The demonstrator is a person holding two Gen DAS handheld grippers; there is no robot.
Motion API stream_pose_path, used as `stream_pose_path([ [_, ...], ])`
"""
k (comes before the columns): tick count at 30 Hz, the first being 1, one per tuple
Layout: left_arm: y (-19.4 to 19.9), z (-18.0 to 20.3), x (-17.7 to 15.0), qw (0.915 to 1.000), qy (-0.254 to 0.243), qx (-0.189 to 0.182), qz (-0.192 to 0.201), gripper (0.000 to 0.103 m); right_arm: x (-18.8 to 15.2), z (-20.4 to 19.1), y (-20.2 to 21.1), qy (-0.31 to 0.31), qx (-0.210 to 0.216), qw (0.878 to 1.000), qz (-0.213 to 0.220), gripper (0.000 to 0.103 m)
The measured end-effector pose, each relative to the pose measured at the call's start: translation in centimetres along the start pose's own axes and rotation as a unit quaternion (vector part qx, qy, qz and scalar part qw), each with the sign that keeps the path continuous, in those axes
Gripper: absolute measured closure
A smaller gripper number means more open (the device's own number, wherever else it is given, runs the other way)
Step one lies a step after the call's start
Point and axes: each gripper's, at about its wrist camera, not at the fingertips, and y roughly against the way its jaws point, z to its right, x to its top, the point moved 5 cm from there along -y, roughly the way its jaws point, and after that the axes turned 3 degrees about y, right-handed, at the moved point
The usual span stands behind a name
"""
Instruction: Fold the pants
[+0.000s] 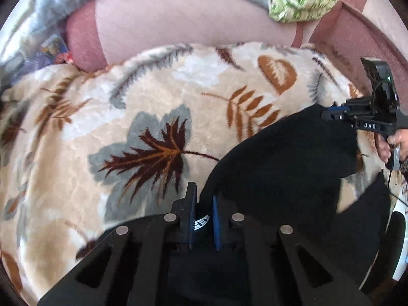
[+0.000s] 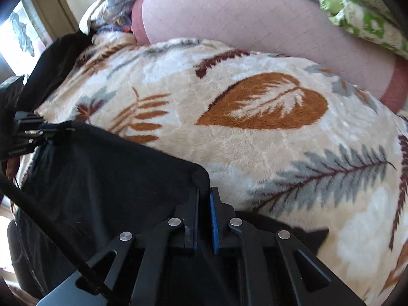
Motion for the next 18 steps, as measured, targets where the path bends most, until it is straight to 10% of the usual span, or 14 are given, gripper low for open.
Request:
stream_pose_path([
  [10, 12.5, 5.0, -9.9, 0.9952, 0.051, -0.006, 0.084, 0.093, -8.3, -9.0, 10.4, 0.026, -0.012, 0.999, 0.047, 0.095],
  [18, 11.2, 7.3, -24.3, 0.9904, 0.136, 0.008, 0.019, 0.093, -22.4, -15.0, 11.7, 0.000, 0.017, 1.000, -0.002, 0.095],
])
